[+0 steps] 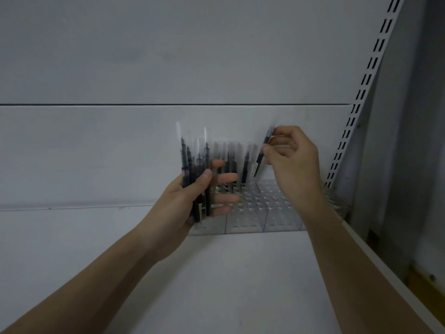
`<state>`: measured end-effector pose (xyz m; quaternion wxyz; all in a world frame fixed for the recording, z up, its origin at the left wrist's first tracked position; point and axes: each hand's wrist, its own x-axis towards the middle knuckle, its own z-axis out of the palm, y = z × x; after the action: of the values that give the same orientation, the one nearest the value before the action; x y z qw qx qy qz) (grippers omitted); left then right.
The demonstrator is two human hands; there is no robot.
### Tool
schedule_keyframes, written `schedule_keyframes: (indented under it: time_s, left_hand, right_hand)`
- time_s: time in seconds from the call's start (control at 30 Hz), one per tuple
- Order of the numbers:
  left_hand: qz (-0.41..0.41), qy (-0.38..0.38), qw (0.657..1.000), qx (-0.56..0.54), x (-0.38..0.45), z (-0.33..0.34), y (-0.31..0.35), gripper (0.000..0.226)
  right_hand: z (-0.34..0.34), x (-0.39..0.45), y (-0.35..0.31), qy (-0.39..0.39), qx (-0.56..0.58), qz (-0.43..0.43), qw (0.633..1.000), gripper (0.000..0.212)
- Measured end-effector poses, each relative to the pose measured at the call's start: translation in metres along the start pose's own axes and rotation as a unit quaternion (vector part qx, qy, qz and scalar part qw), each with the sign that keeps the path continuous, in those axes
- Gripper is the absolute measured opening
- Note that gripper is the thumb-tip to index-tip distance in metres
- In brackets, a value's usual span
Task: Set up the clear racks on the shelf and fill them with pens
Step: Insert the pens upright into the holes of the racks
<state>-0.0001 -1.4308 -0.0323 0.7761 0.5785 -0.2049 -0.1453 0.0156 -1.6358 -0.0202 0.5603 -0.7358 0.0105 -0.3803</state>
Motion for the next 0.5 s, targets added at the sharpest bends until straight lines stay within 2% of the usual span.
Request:
schedule_keyframes:
  time_s: [0.2, 0.37, 0.5]
  left_hand:
    - [-0.017, -0.008, 1.000, -0.019, 0.000, 0.003, 0.001, 0.025]
    - [-0.029, -0.024, 0.999, -0.023, -0.003, 0.003, 0.001, 0.025]
    - [-0.038, -0.038, 0.999, -0.003, -0.004, 0.003, 0.001, 0.027]
  right_hand:
    - [0.005, -0.002, 0.009, -0.036, -0.048, -0.004, 0.998, 0.024]
    - [0.006, -0.004, 0.018, -0.091, -0.145, 0.025, 0.985, 0.017]
    - [0.006, -0.005, 0.020, -0.094, -0.176, 0.026, 0.980, 0.014]
